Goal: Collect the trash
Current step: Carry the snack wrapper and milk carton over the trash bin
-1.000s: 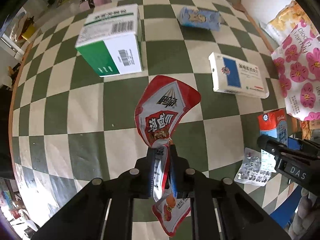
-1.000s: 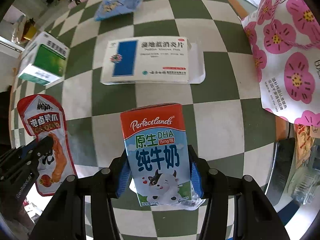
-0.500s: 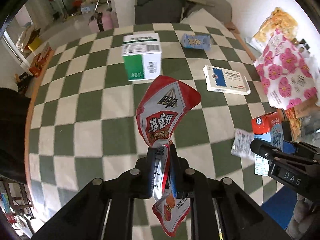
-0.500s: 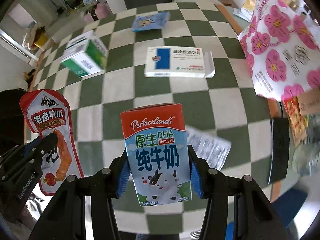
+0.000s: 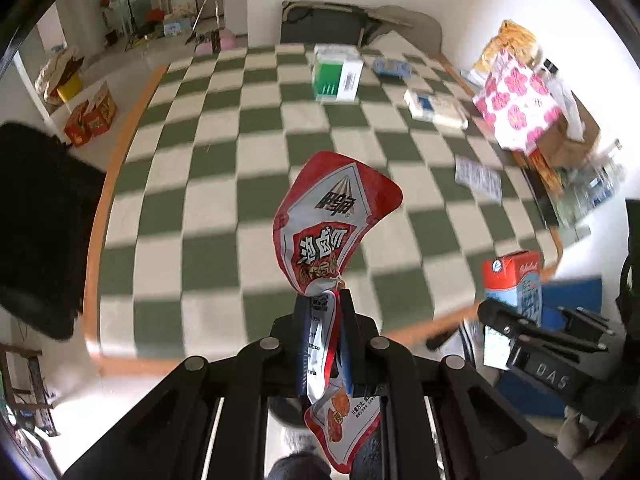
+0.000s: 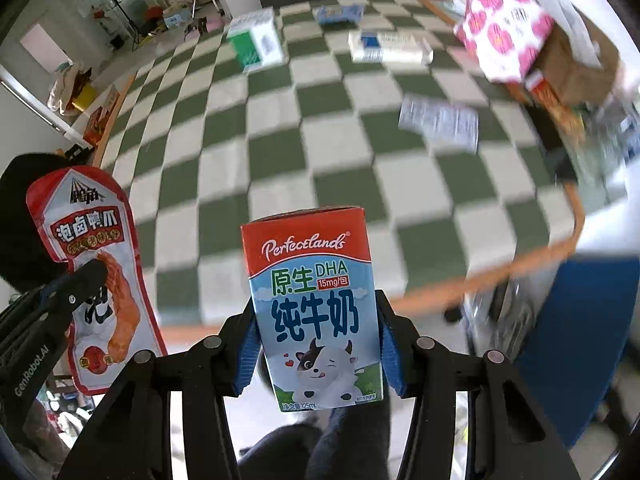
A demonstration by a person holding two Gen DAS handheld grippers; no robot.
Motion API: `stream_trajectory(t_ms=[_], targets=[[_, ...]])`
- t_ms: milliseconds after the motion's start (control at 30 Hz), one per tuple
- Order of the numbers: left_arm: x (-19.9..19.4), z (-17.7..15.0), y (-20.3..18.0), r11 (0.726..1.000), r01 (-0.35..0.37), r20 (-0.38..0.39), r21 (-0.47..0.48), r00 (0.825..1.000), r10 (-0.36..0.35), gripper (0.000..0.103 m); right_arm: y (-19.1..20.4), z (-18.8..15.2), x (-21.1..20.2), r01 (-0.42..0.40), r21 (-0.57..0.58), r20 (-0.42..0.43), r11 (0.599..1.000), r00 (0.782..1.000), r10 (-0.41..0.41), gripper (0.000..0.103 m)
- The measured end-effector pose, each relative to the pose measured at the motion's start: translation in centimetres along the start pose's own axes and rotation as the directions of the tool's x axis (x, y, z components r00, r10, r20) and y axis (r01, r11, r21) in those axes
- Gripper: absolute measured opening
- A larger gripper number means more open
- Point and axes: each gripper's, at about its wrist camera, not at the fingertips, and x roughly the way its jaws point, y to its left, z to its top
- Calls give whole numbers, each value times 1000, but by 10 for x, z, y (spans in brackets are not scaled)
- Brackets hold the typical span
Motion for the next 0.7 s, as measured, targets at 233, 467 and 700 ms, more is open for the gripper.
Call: stream_trajectory(t_ms=[233,467,700], targets=[[25,-84,27,999,28,-135,-40,990,-33,10,20,-104,36,5,30,-140,1000,990,0,53],[126,-161,53,987,38,-312,-156,946,-85,10,12,-187,137,11,48,-305,999,952,4,53],[271,-240,72,965,37,-471,-259,867,-160,11,-10,-247,275,19,57,-396,998,918,5,53]])
